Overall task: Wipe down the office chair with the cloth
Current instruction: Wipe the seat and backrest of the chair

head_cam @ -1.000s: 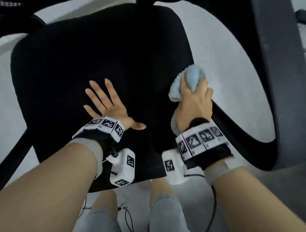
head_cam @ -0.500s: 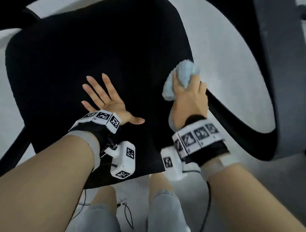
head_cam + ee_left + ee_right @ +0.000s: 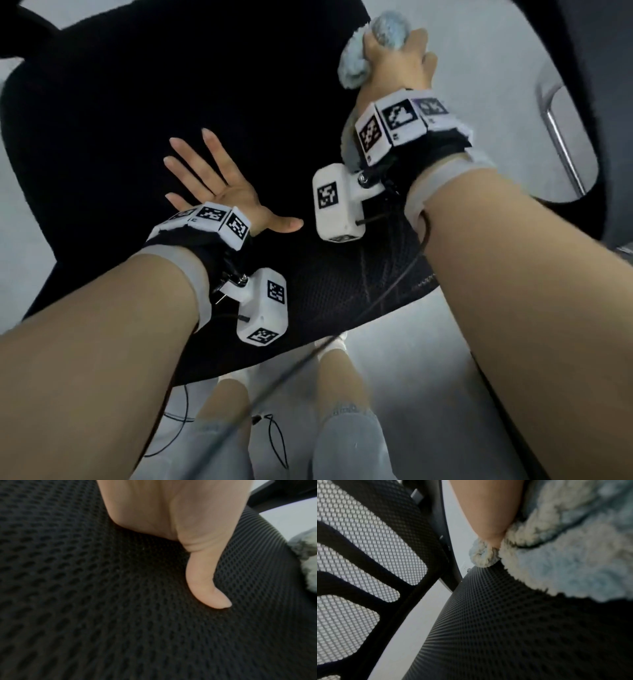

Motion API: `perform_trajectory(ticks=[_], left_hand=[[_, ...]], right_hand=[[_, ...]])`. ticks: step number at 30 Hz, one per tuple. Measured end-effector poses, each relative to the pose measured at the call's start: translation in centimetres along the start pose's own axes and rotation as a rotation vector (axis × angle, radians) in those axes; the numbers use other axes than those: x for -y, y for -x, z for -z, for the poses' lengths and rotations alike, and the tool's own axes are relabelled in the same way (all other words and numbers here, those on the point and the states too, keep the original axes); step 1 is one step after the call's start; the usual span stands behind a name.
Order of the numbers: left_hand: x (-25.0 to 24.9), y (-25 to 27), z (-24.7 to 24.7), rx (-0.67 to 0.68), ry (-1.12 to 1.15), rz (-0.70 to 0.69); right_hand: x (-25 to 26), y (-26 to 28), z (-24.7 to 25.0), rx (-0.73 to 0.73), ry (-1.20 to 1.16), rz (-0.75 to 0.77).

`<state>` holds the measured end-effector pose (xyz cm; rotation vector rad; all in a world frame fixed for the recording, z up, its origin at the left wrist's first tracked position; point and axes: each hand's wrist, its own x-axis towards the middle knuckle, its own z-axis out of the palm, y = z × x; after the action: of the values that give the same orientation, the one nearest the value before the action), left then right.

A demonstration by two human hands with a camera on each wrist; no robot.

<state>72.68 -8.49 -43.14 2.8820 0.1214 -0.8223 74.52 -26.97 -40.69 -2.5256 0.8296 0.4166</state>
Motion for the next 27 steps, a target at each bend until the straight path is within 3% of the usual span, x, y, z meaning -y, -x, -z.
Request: perform_trajectory(ticks=[8, 16, 22, 27], left_hand=[[0.8, 0.6, 0.6, 0.105, 0.018, -0.123], [0.5, 0.5, 0.7, 0.111, 0.028, -0.096], [0.5, 0.2, 0.5, 0.156, -0.024, -0.054], [0.2, 0.0, 0.7, 0.198, -0.018, -0.023]], right_hand=[[-2.2, 8.8, -2.5, -0.019, 0.151, -0.101], [0.4, 0.1, 0.3, -0.016, 0.069, -0.078], [-0.5, 5.7, -1.4, -0.001, 0.098, -0.138], [0.4, 1.5, 0.0, 0.003, 0.005, -0.156]])
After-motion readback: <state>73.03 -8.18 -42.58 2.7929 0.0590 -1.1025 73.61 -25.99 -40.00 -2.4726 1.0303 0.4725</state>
